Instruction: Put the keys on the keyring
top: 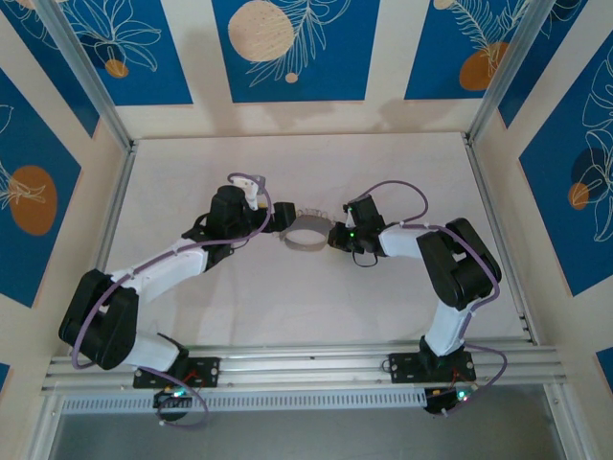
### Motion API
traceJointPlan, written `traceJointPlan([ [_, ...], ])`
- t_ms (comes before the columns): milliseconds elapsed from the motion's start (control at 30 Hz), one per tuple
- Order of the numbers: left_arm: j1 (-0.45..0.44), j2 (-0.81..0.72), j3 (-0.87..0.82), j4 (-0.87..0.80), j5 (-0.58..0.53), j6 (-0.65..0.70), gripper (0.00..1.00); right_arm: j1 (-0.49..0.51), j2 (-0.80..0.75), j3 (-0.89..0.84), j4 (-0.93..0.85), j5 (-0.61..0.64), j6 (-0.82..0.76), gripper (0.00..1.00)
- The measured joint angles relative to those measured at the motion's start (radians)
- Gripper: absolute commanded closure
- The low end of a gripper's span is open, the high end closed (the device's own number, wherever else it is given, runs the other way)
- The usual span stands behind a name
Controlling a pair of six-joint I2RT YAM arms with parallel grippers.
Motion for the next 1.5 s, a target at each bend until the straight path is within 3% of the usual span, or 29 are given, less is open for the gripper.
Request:
traceJointPlan([
  [467, 0.0, -0.001, 0.0, 0.0, 0.0, 0.0, 0.0, -0.014, -0.008, 0.001, -0.008, -0.031, -0.048, 1.0],
  [733, 0.0, -0.046, 0.018, -0.044, 0.004, 0.033, 0.0, -0.058, -0.133, 0.048, -0.052, -0.224, -0.224, 1.0],
  [1000, 0.001, -0.062, 0.18, -0.139, 0.072, 0.122, 0.1, -0.12, -0.243, 0.101, -0.019, -0.523, -0.346, 1.0],
  [1267, 0.013, -0.058, 0.261, -0.183, 0.188, 0.159, 0.17, -0.149, -0.277, 0.137, -0.002, -0.697, -0.357, 1.0],
  [1500, 0.018, -0.002, 0.267, -0.153, 0.315, 0.163, 0.39, -0.177, -0.282, 0.139, 0.052, -0.787, -0.323, 1.0],
])
